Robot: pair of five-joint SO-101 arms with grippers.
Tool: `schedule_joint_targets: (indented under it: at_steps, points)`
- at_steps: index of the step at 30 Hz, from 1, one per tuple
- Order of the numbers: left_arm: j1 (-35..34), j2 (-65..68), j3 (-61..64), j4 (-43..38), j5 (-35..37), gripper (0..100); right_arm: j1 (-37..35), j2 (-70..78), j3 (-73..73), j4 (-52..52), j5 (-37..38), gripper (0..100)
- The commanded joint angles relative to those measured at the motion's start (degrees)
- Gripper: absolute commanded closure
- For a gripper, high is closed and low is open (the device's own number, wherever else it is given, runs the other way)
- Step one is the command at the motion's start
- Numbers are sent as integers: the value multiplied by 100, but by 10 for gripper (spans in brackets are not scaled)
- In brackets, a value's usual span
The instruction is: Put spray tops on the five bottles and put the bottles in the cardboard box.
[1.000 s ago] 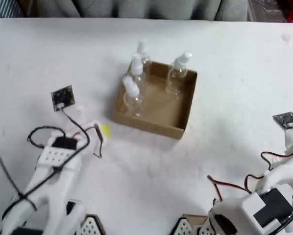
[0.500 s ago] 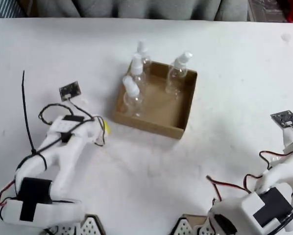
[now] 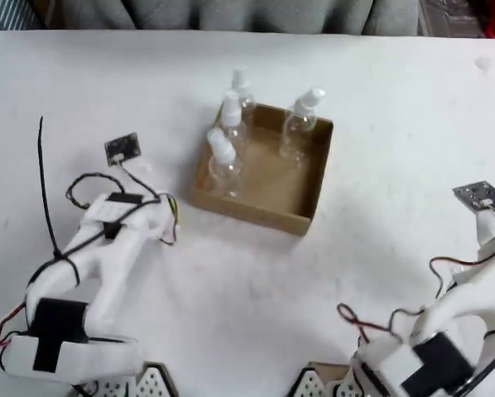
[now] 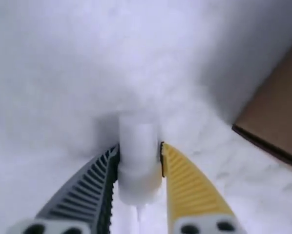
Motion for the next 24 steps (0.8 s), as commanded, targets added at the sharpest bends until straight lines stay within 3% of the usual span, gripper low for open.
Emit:
schedule_joint_targets:
  at_steps: [1,8,16,24]
  points:
    - [-286,-646,-114,448,-598,980,-163,-857,167,374,18,984]
    - [-620,-1886,738,105,-721,980,-884,-2378,1152,725,-185,984]
    - [-593,-3495,1618,97,-756,980,-2941,-4004,1301,690,-3086,984]
    - [-593,-4338,2136,9,-765,980,-5754,-4629,1415,84,-5284,984]
